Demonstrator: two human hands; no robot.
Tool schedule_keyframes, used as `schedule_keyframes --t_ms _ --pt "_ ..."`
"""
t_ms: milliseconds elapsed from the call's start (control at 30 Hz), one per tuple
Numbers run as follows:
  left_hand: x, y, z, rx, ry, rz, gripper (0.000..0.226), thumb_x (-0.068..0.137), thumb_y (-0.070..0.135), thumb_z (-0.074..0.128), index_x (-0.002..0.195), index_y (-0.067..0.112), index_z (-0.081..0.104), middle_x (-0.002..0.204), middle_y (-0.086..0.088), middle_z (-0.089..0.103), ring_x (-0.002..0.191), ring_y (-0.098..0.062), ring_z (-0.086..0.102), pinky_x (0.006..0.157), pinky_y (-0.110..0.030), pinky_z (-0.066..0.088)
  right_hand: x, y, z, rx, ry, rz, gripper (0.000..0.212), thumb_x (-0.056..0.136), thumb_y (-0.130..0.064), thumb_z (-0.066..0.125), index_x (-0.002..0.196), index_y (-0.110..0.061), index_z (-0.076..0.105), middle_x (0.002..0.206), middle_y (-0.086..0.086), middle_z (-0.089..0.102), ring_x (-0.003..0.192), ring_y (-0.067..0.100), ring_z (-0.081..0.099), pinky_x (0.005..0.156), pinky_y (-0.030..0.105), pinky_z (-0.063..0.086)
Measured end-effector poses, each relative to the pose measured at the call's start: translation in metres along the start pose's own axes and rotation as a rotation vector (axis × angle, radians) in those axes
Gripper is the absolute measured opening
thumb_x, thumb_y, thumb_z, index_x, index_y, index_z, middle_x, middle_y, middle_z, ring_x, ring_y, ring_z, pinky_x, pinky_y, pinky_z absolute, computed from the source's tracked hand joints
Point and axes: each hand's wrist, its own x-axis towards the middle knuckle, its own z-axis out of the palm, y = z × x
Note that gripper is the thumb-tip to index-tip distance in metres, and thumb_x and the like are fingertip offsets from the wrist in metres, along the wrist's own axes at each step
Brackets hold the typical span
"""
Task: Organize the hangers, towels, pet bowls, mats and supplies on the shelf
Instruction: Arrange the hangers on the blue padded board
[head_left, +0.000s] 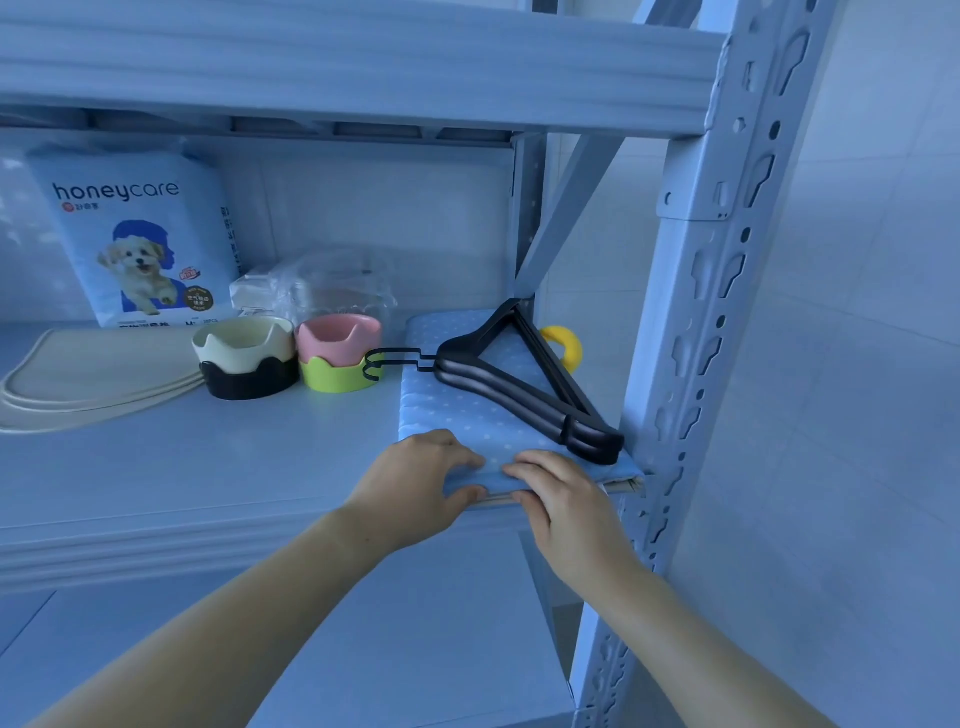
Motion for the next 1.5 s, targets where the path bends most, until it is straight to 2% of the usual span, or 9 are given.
schedule_keyframes --t_ms 200,400,667,867,1167,1233,1333,1433,1500 --pt "0.007 -0.004 0.0 0.004 -0.02 -0.017 0.039 0.088 0.049 0.053 0.124 0.033 0.056 0.118 0.011 0.054 0.107 -0.009 0.051 0.091 -0.022 0.041 0.006 0.002 0.0 0.022 -0.052 0.017 0.025 0.081 -0.01 0.063 0.105 -0.013 0.069 0.107 -0.001 0.065 0.099 0.014 0.063 0.087 0.011 0.039" --pt "0.014 -0.007 0.001 -0.011 -0.02 -0.028 0.038 0.088 0.047 0.055 0.123 0.032 0.057 0.118 0.01 0.055 0.107 -0.01 0.051 0.091 -0.022 0.04 0.013 0.005 0.002 0.053 -0.078 0.02 0.025 0.084 -0.008 0.064 0.108 -0.012 0.068 0.11 0.0 0.064 0.103 0.015 0.061 0.088 0.021 0.046" --pt "0.021 -0.011 0.001 -0.016 -0.029 -0.032 0.038 0.088 0.047 0.055 0.123 0.033 0.057 0.117 0.01 0.055 0.107 -0.01 0.051 0.09 -0.02 0.039 0.021 0.005 0.001 0.078 -0.128 0.049 0.025 0.089 -0.008 0.058 0.113 -0.011 0.066 0.115 -0.001 0.062 0.108 0.015 0.058 0.09 0.018 0.039" --pt "0.027 -0.014 0.002 -0.01 -0.036 -0.035 0.038 0.089 0.046 0.054 0.124 0.032 0.056 0.119 0.01 0.054 0.109 -0.01 0.05 0.089 -0.019 0.038 0.027 0.006 0.002 0.095 -0.139 0.073 0.024 0.088 -0.007 0.06 0.11 -0.011 0.068 0.11 -0.001 0.064 0.102 0.014 0.06 0.086 0.017 0.042" --pt "0.032 -0.018 0.003 -0.016 -0.041 -0.039 0.038 0.088 0.046 0.055 0.123 0.032 0.057 0.119 0.01 0.055 0.109 -0.01 0.05 0.091 -0.022 0.039 0.029 0.007 0.005 0.108 -0.131 0.09 0.025 0.087 -0.006 0.06 0.111 -0.011 0.068 0.109 -0.002 0.063 0.102 0.013 0.06 0.086 0.026 0.051" --pt "0.032 -0.019 0.002 -0.017 -0.046 -0.041 0.038 0.088 0.046 0.055 0.123 0.033 0.056 0.119 0.01 0.054 0.109 -0.01 0.05 0.091 -0.022 0.039 0.03 0.007 0.003 0.106 -0.151 0.086 0.026 0.089 -0.009 0.06 0.113 -0.012 0.067 0.112 -0.002 0.062 0.104 0.013 0.058 0.088 0.026 0.05" --pt "0.033 -0.019 0.001 -0.016 -0.062 -0.036 0.038 0.088 0.047 0.055 0.123 0.033 0.056 0.12 0.01 0.053 0.11 -0.011 0.05 0.091 -0.022 0.039 0.035 0.007 -0.006 0.092 -0.184 0.067 0.027 0.09 -0.017 0.059 0.115 -0.011 0.065 0.117 -0.002 0.062 0.109 0.013 0.057 0.091 0.019 0.042" --pt "0.034 -0.022 -0.001 -0.019 -0.095 -0.035 0.038 0.087 0.05 0.056 0.122 0.035 0.055 0.12 0.011 0.052 0.111 -0.012 0.049 0.093 -0.026 0.041 0.047 0.004 -0.02 0.074 -0.135 0.028 0.027 0.088 -0.017 0.061 0.114 -0.01 0.065 0.116 -0.001 0.063 0.109 0.013 0.058 0.091 0.021 0.044" --pt "0.037 -0.024 -0.003 -0.036 -0.11 -0.039 0.038 0.084 0.053 0.057 0.119 0.036 0.057 0.118 0.013 0.052 0.111 -0.01 0.049 0.093 -0.028 0.042 0.059 0.002 -0.028 0.065 -0.106 0.015 0.027 0.088 -0.017 0.061 0.114 -0.01 0.066 0.116 -0.002 0.063 0.108 0.012 0.058 0.089 0.018 0.041"
